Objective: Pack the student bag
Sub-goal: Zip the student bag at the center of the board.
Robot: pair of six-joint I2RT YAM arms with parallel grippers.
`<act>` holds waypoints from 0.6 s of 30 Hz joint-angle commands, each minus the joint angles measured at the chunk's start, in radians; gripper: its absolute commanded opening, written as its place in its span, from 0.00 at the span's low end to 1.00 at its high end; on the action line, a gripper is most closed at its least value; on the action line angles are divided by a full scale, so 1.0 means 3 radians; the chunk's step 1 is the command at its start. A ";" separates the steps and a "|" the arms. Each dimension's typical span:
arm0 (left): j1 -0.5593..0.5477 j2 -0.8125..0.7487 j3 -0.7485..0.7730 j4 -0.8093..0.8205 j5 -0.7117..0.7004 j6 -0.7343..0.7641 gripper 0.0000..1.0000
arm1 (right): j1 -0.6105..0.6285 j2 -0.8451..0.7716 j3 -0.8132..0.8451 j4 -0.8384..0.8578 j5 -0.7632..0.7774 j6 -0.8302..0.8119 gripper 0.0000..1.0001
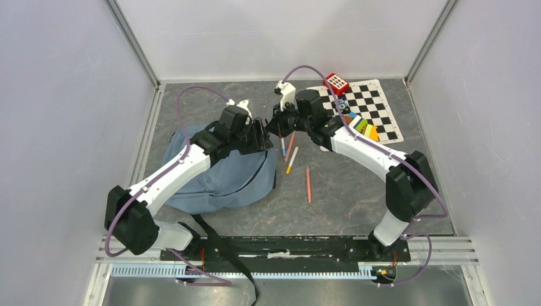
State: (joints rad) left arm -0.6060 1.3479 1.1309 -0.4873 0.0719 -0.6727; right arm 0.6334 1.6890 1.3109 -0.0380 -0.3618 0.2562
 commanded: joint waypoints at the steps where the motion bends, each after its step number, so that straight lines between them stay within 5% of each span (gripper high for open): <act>1: 0.0006 0.0108 0.0127 0.0249 -0.0084 -0.0037 0.52 | 0.0013 -0.0247 0.0030 0.0276 0.0010 0.0124 0.00; 10: 0.0005 0.0124 0.0045 0.0197 -0.0047 0.0522 0.03 | 0.0012 -0.0177 0.0095 0.0189 0.0082 0.0024 0.00; 18: 0.0005 -0.0168 -0.0117 -0.0062 0.0919 0.1270 0.02 | -0.0039 0.0088 0.0391 0.0000 0.0096 -0.0290 0.00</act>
State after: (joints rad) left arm -0.6052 1.3674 1.1122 -0.4477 0.1490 -0.4629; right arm 0.6350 1.6909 1.3216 -0.0746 -0.3416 0.2333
